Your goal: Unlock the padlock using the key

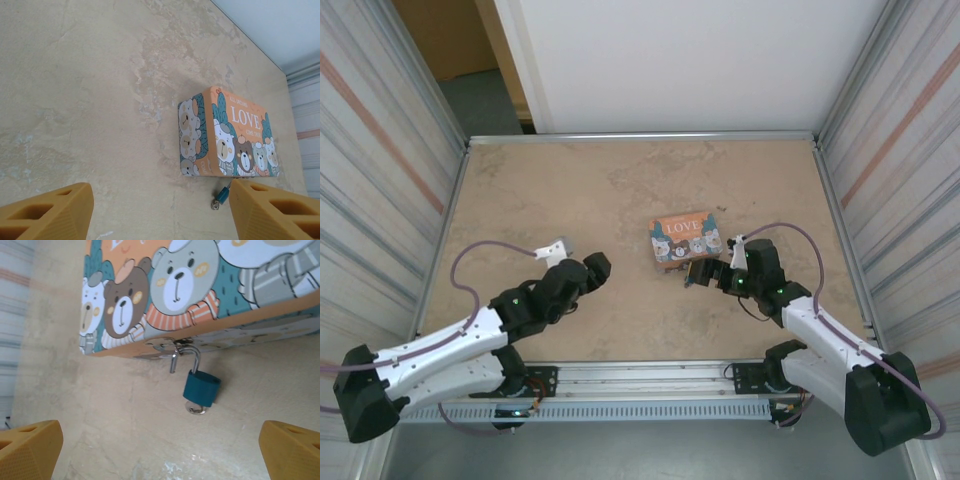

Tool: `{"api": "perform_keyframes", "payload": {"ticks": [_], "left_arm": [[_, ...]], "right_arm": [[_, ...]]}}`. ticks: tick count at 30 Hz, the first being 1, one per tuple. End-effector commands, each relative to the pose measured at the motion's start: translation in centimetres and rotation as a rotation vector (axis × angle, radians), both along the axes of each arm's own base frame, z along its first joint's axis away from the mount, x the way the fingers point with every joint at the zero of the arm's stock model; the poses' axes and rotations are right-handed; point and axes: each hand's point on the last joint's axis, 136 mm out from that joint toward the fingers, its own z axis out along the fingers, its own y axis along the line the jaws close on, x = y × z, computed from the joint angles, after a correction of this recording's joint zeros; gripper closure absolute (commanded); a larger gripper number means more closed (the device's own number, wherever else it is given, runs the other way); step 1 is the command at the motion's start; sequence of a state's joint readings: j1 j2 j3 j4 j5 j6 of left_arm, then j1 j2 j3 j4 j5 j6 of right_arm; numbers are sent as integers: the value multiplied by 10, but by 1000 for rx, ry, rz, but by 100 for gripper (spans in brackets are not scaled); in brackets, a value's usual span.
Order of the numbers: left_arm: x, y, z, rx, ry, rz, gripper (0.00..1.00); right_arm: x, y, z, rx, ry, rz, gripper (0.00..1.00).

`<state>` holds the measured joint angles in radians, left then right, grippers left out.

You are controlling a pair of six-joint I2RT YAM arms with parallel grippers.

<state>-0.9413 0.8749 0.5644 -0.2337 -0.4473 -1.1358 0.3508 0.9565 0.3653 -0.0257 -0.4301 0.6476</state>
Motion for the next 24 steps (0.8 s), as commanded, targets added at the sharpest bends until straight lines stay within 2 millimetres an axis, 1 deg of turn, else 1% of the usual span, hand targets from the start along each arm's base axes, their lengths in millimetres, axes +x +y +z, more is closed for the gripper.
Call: {"api": "perform_keyframes", "payload": {"ticks": [1,3,4,7,13,18,24], "left_arm": [[1,-6,-1,-26,-2,-70,28],[3,-9,-2,-53,6,-92,28],[4,-11,-3,-67,11,-107,28],[9,-17,-1,-116,20,-151,29],[21,-29,5,-230,29,-235,33],[32,-36,2,-247,58,-282,36],[50,-52,-5,-237,84,-341,38]], "right_arm": [[8,9,18,70,-31,17,1],[10,12,22,79,-44,31,1],[12,13,18,75,-33,37,1],[15,13,15,63,-50,42,1],[22,15,15,73,-118,47,0],[24,17,10,73,-119,53,5],[24,18,0,59,-103,73,10]]}}
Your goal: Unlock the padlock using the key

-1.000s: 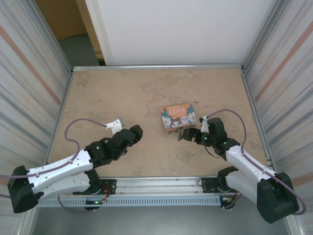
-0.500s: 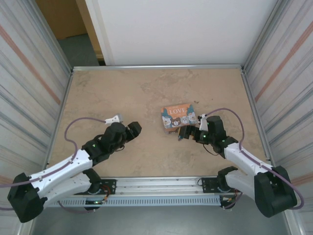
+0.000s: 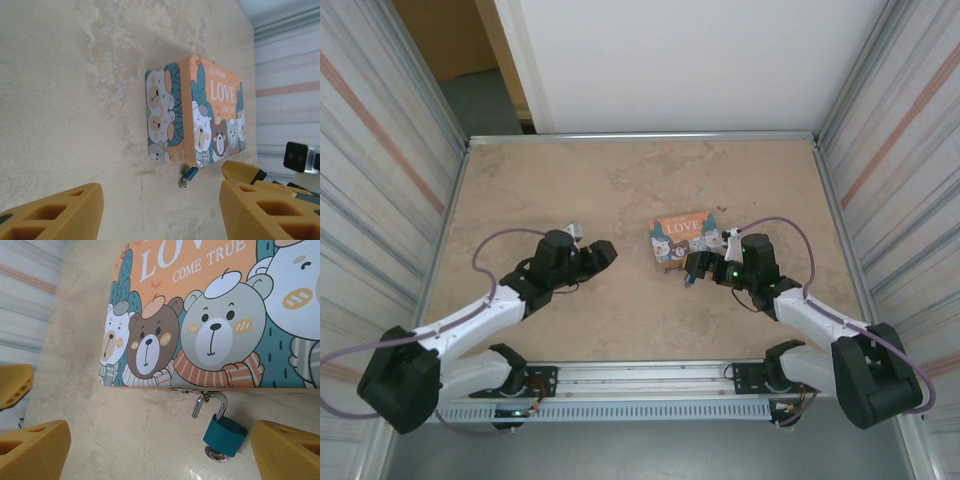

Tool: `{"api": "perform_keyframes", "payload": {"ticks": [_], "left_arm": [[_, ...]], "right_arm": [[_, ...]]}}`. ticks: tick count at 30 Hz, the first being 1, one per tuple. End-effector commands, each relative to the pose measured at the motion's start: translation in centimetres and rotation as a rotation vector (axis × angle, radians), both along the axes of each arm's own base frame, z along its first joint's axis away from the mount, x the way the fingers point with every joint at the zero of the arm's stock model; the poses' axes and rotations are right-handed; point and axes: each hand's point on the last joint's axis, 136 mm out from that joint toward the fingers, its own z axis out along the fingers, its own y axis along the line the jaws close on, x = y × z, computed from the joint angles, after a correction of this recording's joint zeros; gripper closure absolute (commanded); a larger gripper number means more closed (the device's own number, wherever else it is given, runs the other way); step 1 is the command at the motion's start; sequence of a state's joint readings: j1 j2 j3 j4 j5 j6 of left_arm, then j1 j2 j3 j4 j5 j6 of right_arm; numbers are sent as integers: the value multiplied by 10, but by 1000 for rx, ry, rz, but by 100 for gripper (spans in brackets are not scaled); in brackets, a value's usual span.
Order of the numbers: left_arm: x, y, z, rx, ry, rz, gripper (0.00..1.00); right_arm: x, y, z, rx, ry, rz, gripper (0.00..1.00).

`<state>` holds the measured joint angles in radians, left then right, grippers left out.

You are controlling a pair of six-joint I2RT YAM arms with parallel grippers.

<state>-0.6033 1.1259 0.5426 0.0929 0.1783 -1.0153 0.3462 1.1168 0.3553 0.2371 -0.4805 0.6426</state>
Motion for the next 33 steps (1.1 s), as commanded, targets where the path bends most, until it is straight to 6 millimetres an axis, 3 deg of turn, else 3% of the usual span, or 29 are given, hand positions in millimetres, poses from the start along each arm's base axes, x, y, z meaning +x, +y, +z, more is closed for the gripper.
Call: {"api": "perform_keyframes", "payload": {"ticks": [1,9,16,26,33], "left_arm": [[15,-21,21,-53,-59,-93,38],[52,-51,1,-53,17,-193,38],[70,-80,-17,-59,66,-262,38],[76,-111,-38,-60,126,-340,40],[73,-109,-62,-12,207,-324,46]], "right_arm": [[0,4,-4,-2,-20,43,10],[3,6,-17,-22,2,59,17],[7,8,-19,-27,-17,67,20],[9,10,-21,-34,-33,87,28],[8,11,-29,-42,-16,101,37]]}}
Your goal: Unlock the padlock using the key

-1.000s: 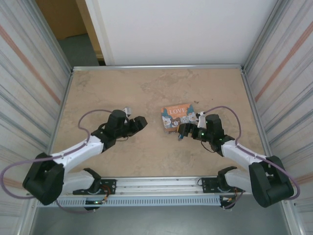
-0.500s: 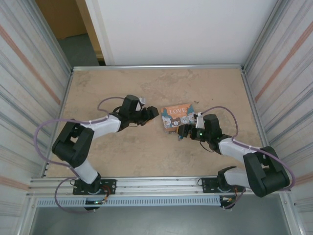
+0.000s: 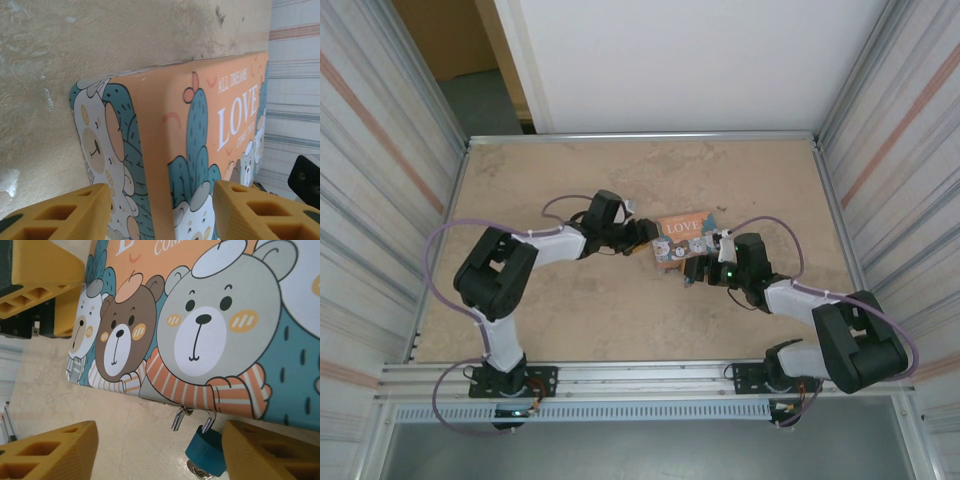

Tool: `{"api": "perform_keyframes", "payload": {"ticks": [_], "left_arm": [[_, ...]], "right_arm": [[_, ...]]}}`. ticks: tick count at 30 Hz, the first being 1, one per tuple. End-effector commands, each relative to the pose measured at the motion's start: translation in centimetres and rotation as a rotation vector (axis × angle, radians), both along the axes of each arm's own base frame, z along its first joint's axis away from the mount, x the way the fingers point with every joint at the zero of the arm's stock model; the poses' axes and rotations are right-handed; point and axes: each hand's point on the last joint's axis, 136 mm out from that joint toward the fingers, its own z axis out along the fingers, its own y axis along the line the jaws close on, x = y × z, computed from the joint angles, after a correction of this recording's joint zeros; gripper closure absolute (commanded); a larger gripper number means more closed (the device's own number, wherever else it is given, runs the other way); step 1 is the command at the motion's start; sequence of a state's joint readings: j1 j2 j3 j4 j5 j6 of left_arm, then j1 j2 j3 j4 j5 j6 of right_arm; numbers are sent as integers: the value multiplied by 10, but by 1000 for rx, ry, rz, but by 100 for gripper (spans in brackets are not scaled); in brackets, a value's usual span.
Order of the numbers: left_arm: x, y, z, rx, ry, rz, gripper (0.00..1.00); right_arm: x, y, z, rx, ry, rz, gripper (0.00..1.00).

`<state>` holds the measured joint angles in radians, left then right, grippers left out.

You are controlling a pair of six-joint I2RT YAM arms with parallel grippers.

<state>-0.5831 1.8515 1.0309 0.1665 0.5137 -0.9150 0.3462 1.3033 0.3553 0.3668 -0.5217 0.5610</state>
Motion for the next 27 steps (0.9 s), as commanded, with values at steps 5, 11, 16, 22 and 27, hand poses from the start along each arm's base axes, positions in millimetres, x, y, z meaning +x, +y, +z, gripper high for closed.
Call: {"api": "perform_keyframes", "payload": {"ticks": [5,11,16,22,27], "left_arm": [[-7,2,-20,61,54,-11,49],[-12,7,-33,88,81,-5,51],[-16,9,-40,105,90,-1,52],[-21,11,-46,117,104,1,52],[-21,11,-43,115,99,4,52]], "right_arm": [[3,1,-7,-19,-8,24,45],[7,-5,-16,-50,-9,-9,53],[11,-6,-19,-61,-16,-27,57],[16,-5,-19,-64,-24,-28,61],[19,-4,-21,-64,-20,-23,67]]}}
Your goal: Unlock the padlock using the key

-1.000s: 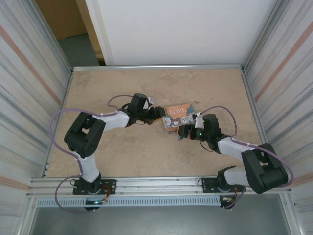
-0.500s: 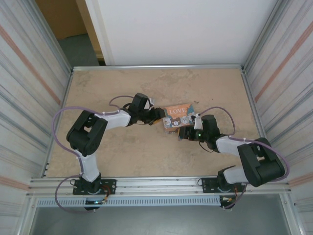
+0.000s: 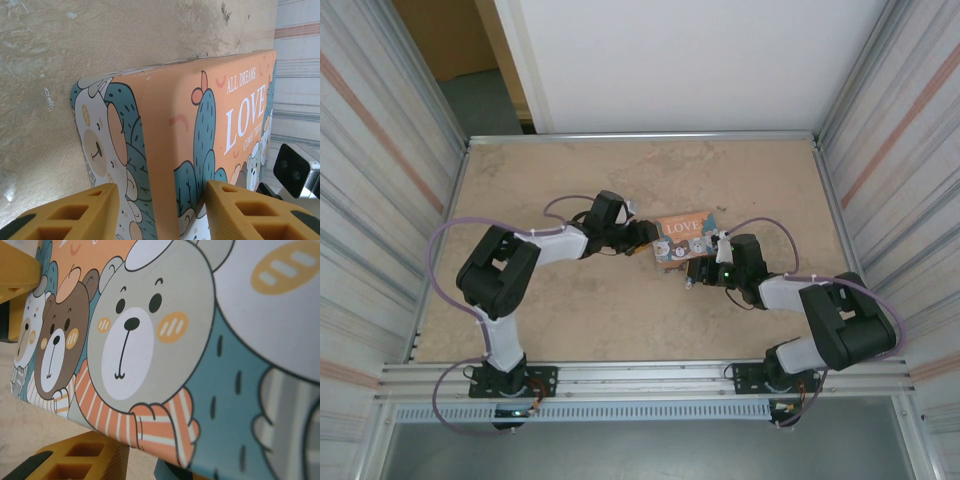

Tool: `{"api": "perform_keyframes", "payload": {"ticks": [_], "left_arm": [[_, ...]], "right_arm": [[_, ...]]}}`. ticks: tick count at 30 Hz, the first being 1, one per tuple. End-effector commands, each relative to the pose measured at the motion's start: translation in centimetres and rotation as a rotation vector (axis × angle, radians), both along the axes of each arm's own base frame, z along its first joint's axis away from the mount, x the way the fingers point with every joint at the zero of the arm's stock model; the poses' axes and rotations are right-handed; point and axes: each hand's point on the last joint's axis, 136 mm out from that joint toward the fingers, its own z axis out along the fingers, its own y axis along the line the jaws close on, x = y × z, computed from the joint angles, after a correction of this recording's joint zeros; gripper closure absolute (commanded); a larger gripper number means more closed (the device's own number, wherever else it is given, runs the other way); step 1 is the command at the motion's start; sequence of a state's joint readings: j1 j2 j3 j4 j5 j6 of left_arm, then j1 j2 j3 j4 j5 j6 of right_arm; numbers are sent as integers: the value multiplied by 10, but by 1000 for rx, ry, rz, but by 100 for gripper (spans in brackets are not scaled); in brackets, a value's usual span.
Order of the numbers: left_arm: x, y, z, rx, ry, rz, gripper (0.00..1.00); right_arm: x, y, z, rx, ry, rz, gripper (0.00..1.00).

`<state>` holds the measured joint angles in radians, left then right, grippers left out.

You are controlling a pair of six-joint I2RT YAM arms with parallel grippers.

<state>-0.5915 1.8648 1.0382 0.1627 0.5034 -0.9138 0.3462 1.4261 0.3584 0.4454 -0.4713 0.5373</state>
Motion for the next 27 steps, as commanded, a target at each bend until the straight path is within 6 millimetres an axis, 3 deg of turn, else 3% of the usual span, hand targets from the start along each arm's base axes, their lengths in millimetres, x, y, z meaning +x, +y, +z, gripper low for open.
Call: {"api": "perform_keyframes", "payload": {"ticks": [1,11,20,27], "left_arm": [[-21,13,-39,105,96,5,52],[-21,14,-38,109,98,8,52],[-20,14,-37,114,94,7,52],[-21,15,-38,116,95,8,52]], "right_arm": [[8,1,3,-8,-28,8,68],[6,0,-5,-15,-6,7,81],[-5,-3,-2,-38,-9,34,70],[-9,-3,-6,-35,7,48,71]]}}
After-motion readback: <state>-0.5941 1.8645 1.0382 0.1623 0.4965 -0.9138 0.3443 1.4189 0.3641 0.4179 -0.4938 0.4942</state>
